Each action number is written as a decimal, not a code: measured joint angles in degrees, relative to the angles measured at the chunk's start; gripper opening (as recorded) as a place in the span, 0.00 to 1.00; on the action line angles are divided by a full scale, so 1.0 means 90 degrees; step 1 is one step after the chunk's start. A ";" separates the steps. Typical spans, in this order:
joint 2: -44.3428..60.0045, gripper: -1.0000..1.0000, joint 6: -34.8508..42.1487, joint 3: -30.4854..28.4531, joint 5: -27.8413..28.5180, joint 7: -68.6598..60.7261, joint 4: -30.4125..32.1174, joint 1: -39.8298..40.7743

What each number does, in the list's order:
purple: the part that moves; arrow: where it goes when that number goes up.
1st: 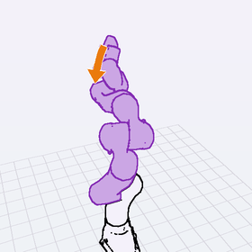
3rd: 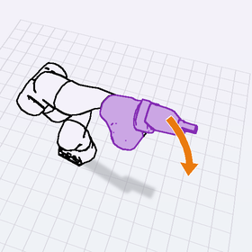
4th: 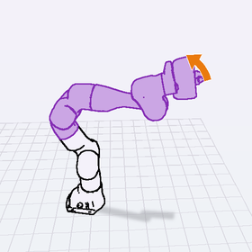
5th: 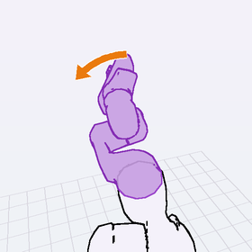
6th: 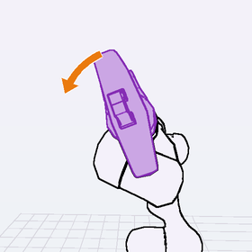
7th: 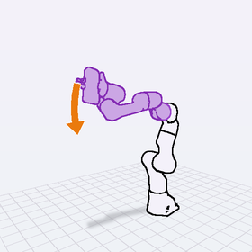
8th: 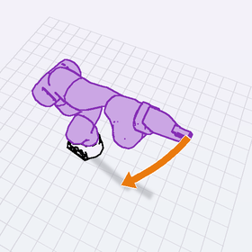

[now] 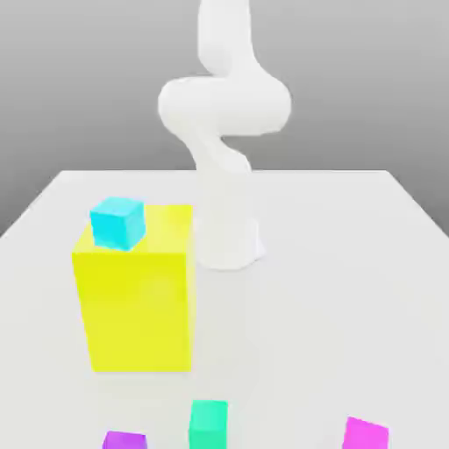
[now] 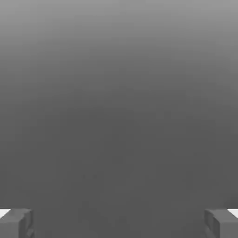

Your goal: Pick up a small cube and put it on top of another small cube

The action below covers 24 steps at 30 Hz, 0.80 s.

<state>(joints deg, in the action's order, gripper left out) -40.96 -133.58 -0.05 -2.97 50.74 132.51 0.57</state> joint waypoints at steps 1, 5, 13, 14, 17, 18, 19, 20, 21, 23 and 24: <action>0.0234 0.50 -0.0085 0.0005 -0.0135 0.0241 0.0034 0.0027; 0.1117 0.50 -0.0394 0.0087 -0.0594 0.1180 0.0161 0.0151; 0.2837 0.50 -0.1024 0.0409 -0.1091 0.3313 0.0414 0.0420; 0.3050 0.50 -0.1110 0.0439 -0.1098 0.3619 0.0448 0.0439; 0.3684 0.50 -0.1373 0.0547 -0.1050 0.4584 0.0552 0.0522; 0.3893 0.50 -0.1464 0.0570 -0.1007 0.4926 0.0588 0.0541; 0.4102 0.50 -0.1557 0.0582 -0.0949 0.5278 0.0624 0.0554; 0.4309 0.50 -0.1649 0.0604 -0.0880 0.5635 0.0660 0.0579; 0.4516 0.50 -0.1741 0.0609 -0.0792 0.6007 0.0697 0.0590; 0.4923 0.50 -0.1933 0.0537 -0.0582 0.6780 0.0773 0.0545; 0.5124 0.50 -0.2027 0.0474 -0.0464 0.7175 0.0810 0.0503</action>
<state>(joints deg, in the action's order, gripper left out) 5.16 -151.83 4.22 -7.15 115.31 139.80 5.10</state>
